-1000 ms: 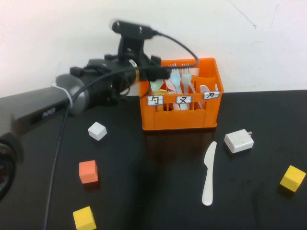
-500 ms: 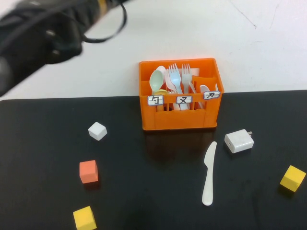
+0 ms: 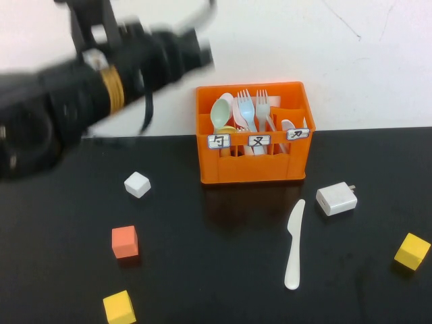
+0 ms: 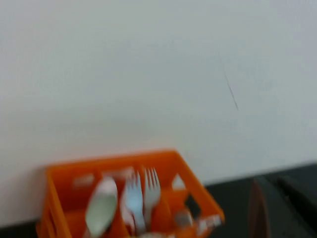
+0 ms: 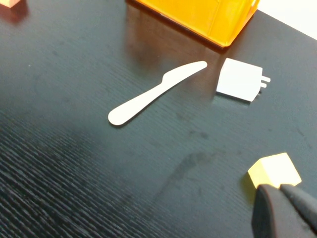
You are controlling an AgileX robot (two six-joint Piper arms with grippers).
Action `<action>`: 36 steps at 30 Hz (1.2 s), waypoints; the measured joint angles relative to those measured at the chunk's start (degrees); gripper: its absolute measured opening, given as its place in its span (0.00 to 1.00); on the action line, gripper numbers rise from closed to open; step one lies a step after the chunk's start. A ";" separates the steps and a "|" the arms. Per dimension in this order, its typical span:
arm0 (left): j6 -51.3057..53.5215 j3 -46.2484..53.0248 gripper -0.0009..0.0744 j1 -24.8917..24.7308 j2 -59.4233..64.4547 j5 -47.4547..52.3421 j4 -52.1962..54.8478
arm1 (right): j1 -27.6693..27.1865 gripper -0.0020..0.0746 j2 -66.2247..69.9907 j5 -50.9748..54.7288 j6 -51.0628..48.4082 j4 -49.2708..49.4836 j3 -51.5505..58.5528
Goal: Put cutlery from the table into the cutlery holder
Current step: Pick up the knife
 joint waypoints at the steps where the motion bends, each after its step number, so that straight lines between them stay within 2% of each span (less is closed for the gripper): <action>1: -1.04 1.91 0.01 0.00 -0.55 -1.48 2.07 | 0.00 0.02 0.00 0.00 0.00 0.00 0.00; 6: -12.08 9.33 0.01 0.00 -2.74 -9.77 17.68 | 0.00 0.02 0.00 1.41 0.00 0.03 0.00; 10: -13.42 13.02 0.01 0.00 -2.85 -9.40 20.83 | 0.00 0.02 1.31 3.98 0.00 0.03 0.00; 19: -8.74 19.80 0.01 0.00 -3.46 20.51 17.98 | 0.00 0.02 7.43 9.19 0.00 2.51 -0.78; 24: -3.95 22.22 0.01 0.02 -3.73 31.49 6.20 | 0.00 0.02 13.51 11.79 0.00 3.28 -4.37; 29: 4.27 22.56 0.01 0.02 -4.07 35.28 -12.27 | 0.00 0.02 22.04 11.98 -0.27 3.52 -8.51; 32: 15.37 22.56 0.01 0.02 -4.60 36.54 -27.89 | 0.00 0.02 28.84 11.46 -1.12 3.52 -10.57; 36: 38.61 22.56 0.01 0.02 -4.99 41.73 -51.62 | 0.86 0.02 37.67 10.46 -1.45 3.52 -13.18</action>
